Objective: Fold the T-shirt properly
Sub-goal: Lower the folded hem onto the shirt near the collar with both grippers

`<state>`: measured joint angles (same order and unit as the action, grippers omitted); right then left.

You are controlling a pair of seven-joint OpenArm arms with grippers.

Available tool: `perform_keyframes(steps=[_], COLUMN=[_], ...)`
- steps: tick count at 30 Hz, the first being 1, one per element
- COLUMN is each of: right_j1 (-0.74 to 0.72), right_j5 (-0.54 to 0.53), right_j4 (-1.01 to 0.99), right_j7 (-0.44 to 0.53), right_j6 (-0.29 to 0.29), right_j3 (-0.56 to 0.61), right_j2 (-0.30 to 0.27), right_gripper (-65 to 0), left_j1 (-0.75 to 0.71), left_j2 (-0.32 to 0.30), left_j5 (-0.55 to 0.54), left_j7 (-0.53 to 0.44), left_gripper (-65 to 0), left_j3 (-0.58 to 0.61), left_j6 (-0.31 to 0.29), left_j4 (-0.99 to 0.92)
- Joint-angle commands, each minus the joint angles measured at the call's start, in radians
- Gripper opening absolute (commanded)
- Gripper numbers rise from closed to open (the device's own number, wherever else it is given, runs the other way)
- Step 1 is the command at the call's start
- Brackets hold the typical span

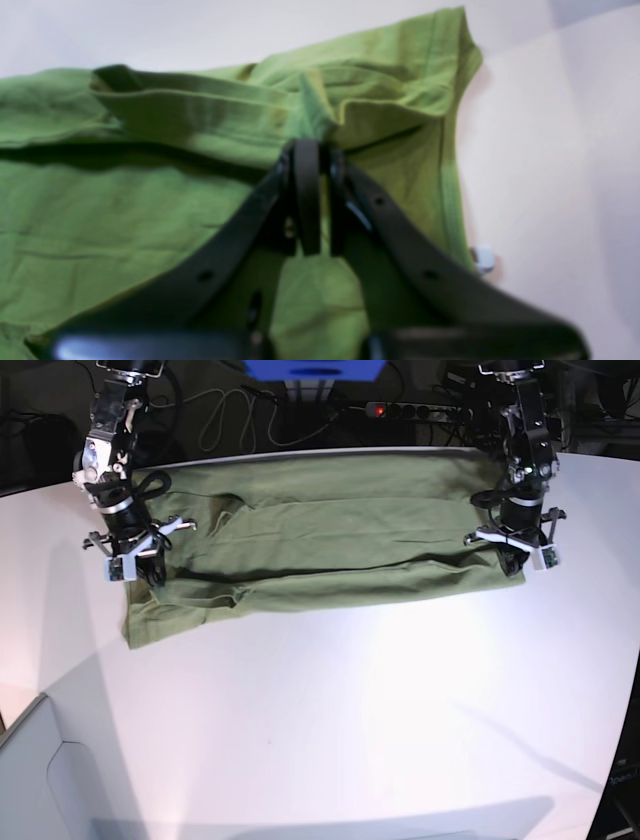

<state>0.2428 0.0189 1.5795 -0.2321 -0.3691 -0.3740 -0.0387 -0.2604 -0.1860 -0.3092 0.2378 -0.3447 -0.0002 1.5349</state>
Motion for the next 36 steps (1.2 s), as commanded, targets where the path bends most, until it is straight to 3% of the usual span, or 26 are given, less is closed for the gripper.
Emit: perform_keyframes(steps=[1, 6, 36], right_j1=[-0.001, -0.001, 0.094], right_j5=[-0.015, -0.012, -0.01], right_j4=[0.017, 0.012, 0.085], right_j7=[0.027, 0.026, 0.029], right_j6=[-0.008, -0.008, -0.008], right_j3=[-0.007, -0.007, 0.02], right_j2=[-0.01, -0.01, 0.015], right_gripper=[-65.0, -65.0, -65.0], left_j1=[-0.003, 0.002, -0.001], left_j2=[-0.013, -0.01, 0.012], left_j5=[-0.003, -0.003, -0.003], left_j7=[-0.024, -0.018, -0.016], left_gripper=[-65.0, -65.0, -65.0], left_j3=[-0.024, -0.081, -0.078], left_j6=[0.001, 0.001, 0.001], left_j4=[0.022, 0.016, -0.035])
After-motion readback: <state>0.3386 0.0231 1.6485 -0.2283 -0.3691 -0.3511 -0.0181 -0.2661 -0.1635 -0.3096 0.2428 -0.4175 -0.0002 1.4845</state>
